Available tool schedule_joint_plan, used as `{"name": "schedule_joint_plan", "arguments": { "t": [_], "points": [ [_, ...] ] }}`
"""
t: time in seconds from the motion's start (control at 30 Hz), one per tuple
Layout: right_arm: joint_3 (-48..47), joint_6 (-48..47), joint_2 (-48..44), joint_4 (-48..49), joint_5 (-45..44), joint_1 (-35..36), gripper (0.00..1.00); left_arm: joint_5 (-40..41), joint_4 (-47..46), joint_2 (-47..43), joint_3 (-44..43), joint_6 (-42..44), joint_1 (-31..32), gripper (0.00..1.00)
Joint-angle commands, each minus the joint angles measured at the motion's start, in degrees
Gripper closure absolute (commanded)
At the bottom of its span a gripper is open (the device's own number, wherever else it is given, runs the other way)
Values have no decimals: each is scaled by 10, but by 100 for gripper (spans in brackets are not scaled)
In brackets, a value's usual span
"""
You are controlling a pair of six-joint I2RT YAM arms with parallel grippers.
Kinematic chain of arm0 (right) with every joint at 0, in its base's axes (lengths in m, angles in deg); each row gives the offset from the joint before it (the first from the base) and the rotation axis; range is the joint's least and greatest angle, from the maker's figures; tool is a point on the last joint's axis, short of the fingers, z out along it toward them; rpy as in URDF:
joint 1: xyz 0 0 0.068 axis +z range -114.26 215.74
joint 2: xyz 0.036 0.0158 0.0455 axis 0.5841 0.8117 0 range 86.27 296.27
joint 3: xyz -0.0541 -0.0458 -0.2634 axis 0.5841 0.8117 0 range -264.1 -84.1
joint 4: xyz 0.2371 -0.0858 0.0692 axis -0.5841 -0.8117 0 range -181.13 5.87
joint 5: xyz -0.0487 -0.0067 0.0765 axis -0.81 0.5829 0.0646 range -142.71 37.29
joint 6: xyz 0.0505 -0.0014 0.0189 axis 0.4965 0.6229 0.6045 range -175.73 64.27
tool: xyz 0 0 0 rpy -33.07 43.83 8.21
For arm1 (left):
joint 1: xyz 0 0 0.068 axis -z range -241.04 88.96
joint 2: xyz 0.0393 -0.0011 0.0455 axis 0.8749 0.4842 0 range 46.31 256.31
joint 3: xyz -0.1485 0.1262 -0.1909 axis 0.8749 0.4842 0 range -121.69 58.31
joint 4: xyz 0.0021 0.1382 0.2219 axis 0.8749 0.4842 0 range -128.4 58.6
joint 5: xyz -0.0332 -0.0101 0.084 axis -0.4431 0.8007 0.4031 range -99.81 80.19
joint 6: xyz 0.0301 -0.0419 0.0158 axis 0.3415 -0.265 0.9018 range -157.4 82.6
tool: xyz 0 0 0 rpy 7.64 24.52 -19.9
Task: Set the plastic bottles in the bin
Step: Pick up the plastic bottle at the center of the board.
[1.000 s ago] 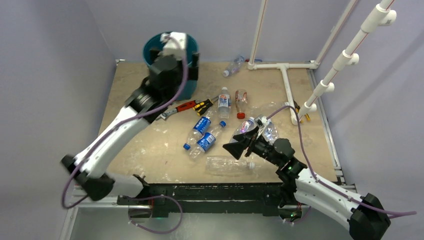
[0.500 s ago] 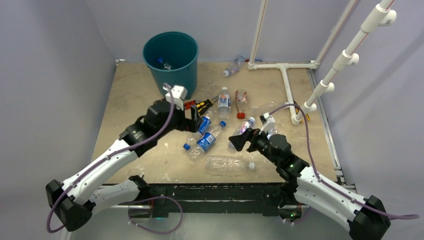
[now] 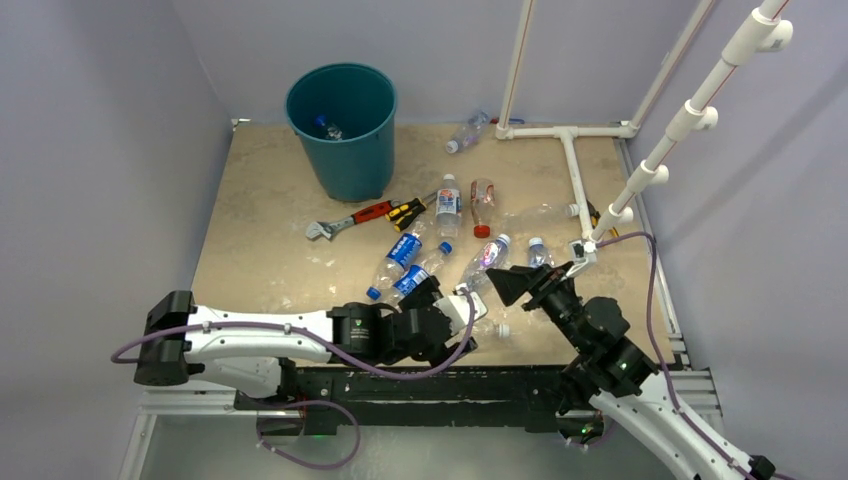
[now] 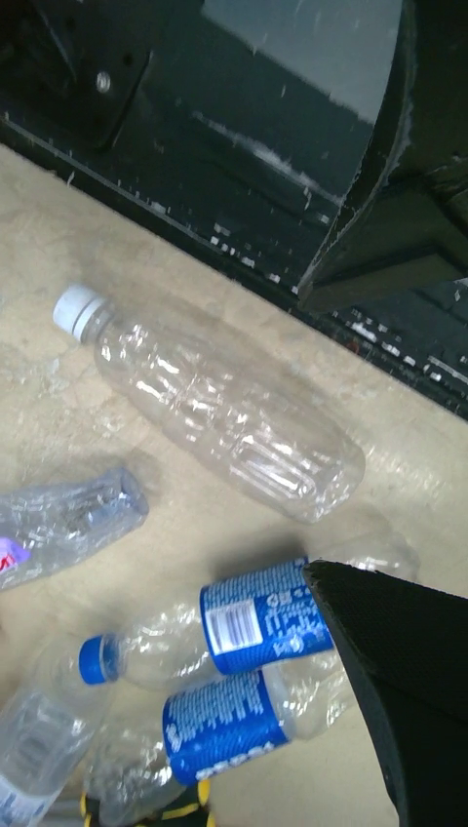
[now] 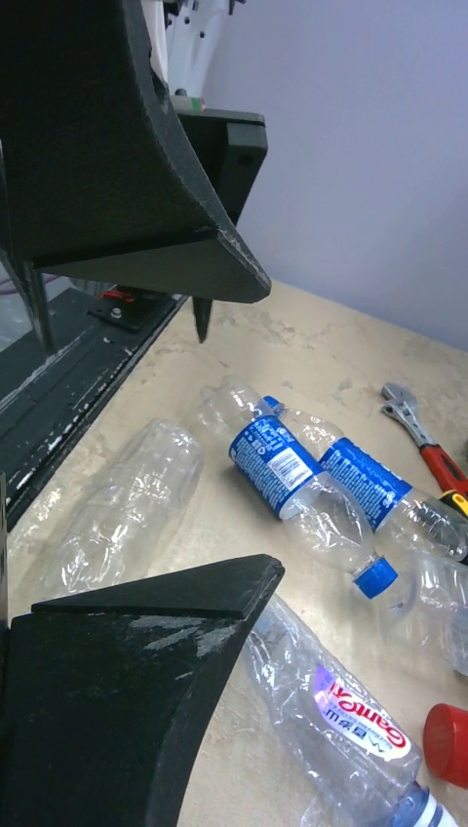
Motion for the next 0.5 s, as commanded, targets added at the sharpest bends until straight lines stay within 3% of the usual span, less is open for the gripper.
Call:
{"name": "schedule_joint_plan", "arguments": {
  "t": [0.0,0.3,0.47],
  "points": [
    [1,13,-26,-41,-25,-1,2,58,-54,15,12,76,-3,1],
    [-10,-9,-36,-56,-20,-1,2,-46,-79,90,2,222,-3,1],
    [-4,1,-59,-53,2,-1,2,-123,-77,110,-4,255,-35,1]
  ]
}}
